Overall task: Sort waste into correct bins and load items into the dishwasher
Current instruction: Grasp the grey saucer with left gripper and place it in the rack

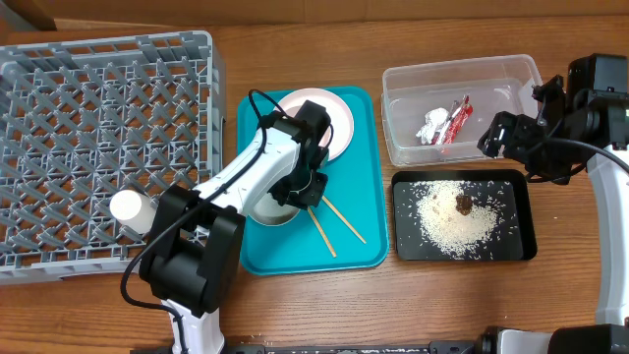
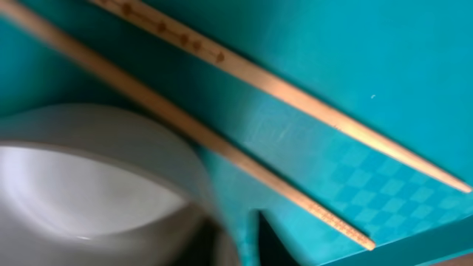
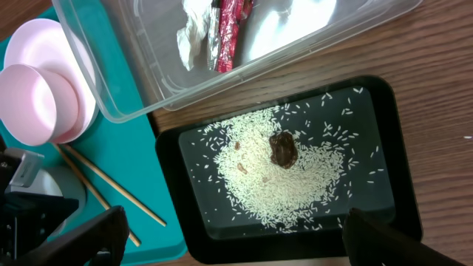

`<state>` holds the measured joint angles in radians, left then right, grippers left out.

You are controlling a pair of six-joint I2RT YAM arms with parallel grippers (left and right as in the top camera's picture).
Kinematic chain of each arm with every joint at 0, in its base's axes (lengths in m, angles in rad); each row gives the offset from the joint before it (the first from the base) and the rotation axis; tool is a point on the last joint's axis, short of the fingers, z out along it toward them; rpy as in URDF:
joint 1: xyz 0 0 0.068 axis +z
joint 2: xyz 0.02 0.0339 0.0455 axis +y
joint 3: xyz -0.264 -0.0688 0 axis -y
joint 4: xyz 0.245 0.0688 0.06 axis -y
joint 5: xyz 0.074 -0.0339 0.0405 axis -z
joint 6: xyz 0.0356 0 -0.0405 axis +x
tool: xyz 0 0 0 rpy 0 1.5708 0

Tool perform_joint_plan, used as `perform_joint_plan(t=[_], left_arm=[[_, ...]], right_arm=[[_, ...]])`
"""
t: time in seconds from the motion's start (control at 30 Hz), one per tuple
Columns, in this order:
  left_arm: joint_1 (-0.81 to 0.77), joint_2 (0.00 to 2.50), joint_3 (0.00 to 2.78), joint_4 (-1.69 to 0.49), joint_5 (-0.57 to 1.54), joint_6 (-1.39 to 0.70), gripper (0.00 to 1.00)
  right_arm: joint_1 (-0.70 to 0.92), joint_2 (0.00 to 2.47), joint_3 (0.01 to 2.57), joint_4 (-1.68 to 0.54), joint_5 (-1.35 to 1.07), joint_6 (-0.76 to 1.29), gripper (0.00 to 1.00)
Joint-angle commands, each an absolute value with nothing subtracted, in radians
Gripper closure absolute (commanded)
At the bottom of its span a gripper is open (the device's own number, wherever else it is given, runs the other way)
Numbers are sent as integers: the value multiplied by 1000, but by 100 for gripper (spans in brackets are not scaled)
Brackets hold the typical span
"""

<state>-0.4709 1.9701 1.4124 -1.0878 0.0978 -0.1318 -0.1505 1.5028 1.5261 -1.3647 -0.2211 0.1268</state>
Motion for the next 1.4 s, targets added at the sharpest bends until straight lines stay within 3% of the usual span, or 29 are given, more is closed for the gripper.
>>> perform_joint_plan(t=[0.0,0.17,0.3,0.43,0.53,0.87,1.37], left_arm=[[-467,1959,1423,-1101,93,-177,96],[-382,1704,1490,-1187,119,-153,96],[-140,1560,1618,-1223,329,63,96],[179,1581,1703,-1167,641,270,96],[316,1632,1703,-1102,788,310,96],[419,1861,1703,-997,1120,356,96],[537,2138,1703,-1183,1114,494,96]], right_arm=[[-153,1494,1552,-1365,-222,123,6],[-153,1494,1552,-1367,-222,123,6],[-153,1494,1552,-1368,-222,123,6],[-153,1494,1552,-1367,-221,123,6],[-153,1494,1552,-1368,-222,123,6],[-153,1494,1552,-1368,-222,123,6],[-153,1494,1552,-1368,-221,123,6]])
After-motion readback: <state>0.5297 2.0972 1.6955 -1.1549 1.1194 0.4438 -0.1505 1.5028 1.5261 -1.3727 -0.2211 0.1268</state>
